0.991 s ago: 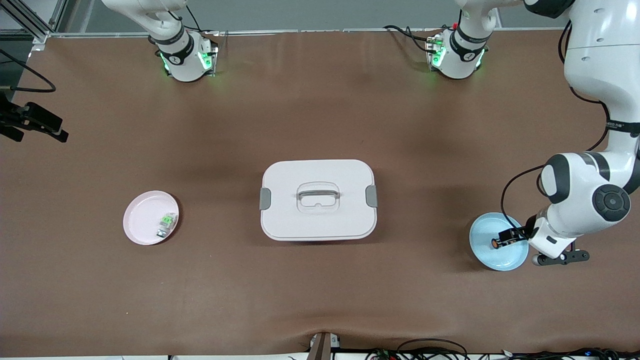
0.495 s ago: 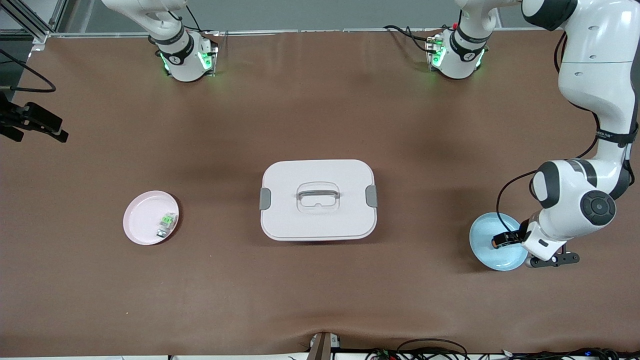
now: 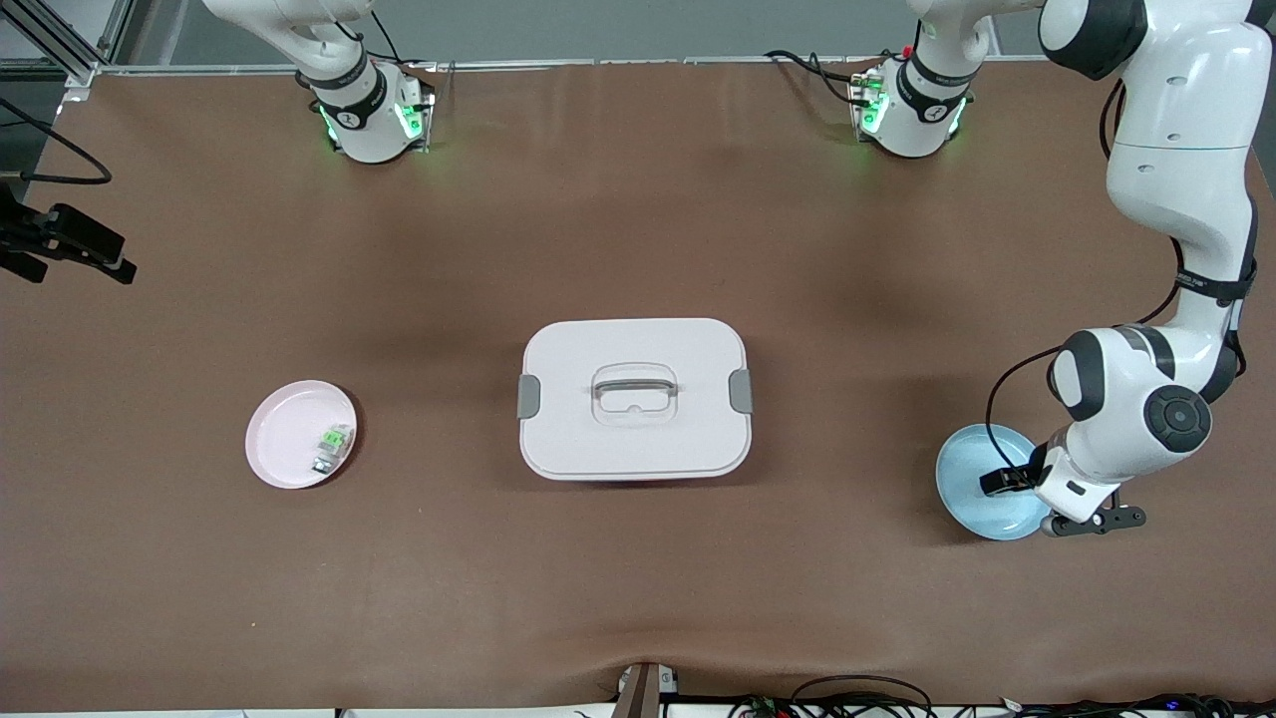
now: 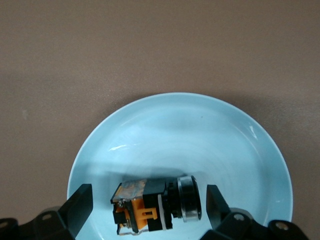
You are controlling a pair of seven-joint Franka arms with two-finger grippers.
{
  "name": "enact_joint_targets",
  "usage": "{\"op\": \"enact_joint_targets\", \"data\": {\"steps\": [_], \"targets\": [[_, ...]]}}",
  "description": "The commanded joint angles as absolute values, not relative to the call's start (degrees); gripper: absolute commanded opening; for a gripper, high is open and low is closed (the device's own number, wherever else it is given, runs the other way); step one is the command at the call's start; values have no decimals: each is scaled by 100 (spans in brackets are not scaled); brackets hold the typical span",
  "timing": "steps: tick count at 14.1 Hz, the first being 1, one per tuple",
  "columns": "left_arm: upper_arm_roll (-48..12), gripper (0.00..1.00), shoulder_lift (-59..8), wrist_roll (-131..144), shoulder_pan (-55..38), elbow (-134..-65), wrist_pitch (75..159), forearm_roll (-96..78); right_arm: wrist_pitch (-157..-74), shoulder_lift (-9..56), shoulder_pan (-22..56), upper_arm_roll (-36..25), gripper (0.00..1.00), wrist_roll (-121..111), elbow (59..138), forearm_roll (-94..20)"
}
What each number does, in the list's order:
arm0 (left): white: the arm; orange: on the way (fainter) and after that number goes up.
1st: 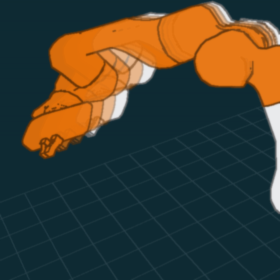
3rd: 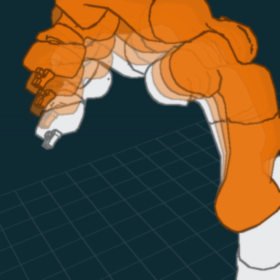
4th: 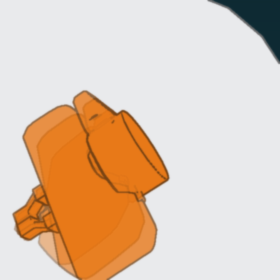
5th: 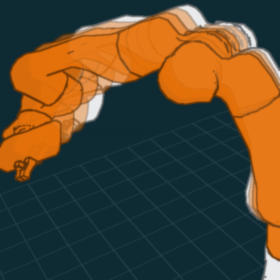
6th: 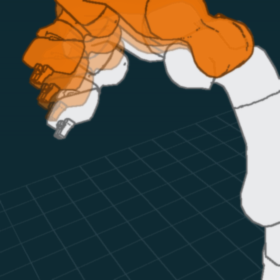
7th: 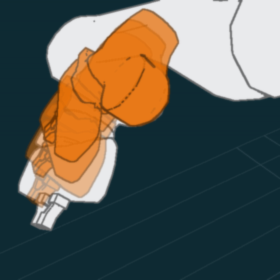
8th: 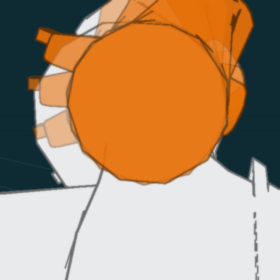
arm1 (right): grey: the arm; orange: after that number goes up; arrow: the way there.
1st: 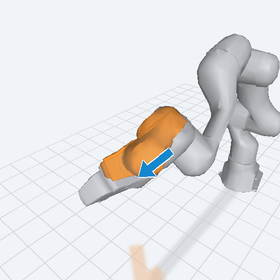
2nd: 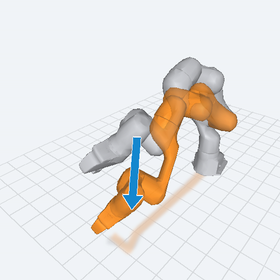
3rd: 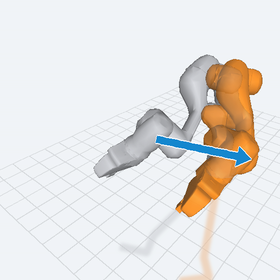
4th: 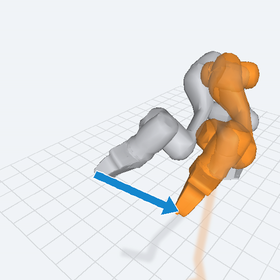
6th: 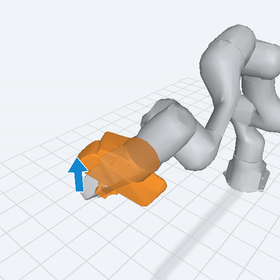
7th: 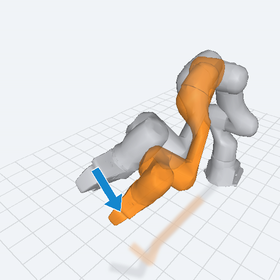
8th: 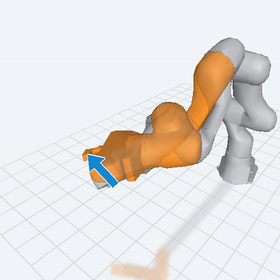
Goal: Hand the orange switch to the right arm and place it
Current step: 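Close the left gripper on the orange-and-black switch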
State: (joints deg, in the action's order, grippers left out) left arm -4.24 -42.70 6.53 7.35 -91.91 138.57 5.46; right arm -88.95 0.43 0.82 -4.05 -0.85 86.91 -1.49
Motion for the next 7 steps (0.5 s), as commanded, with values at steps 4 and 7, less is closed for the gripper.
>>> {"op": "enact_joint_targets", "data": {"steps": [4,7], "targets": [[-457,100,-4289,791,738,-9255,13931,580,-8912,9,53,-369,100,-158,8710,-105],[-457,100,-4271,791,721,-9334,13931,580,-8912,9,53,-369,100,-158,8710,-105]]}}
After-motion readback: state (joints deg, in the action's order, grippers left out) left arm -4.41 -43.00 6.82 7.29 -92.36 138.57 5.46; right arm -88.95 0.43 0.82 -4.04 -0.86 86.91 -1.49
